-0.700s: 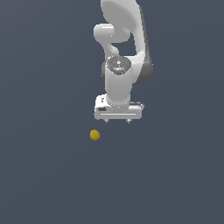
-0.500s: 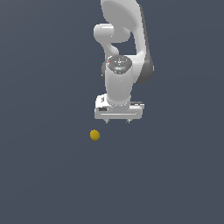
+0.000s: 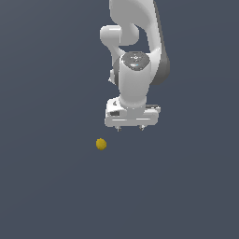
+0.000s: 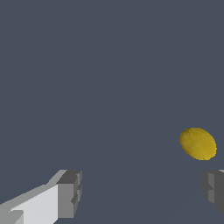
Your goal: Pick up the object and move it to a goal position.
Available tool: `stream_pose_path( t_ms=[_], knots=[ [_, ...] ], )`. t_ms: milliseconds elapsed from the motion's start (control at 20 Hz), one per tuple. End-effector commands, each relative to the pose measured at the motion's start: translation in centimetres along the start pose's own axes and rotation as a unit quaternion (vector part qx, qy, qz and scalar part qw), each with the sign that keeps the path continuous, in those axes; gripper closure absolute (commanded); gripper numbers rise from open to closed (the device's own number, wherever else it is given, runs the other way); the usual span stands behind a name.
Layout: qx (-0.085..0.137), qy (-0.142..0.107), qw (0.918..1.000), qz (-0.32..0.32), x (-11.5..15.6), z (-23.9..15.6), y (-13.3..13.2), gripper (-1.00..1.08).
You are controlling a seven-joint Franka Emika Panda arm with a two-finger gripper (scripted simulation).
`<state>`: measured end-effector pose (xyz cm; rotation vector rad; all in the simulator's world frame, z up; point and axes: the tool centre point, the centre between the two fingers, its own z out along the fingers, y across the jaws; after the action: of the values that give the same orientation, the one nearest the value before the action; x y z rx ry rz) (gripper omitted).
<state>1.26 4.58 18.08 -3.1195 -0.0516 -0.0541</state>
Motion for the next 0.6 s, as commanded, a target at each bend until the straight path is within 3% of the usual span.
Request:
stream_pose_path(
  t_ms=[0,250,550],
  knots=[
    [0.000,0.000,1.0000,-0.001,0.0,-0.1,-0.1,-0.92],
    [0.000,-0.001,1.0000,0.008,0.1,0.7,1.0,-0.92],
    [-0.002,-0.006,0.9991,0.042,0.1,3.8,5.4,-0.92]
  ],
)
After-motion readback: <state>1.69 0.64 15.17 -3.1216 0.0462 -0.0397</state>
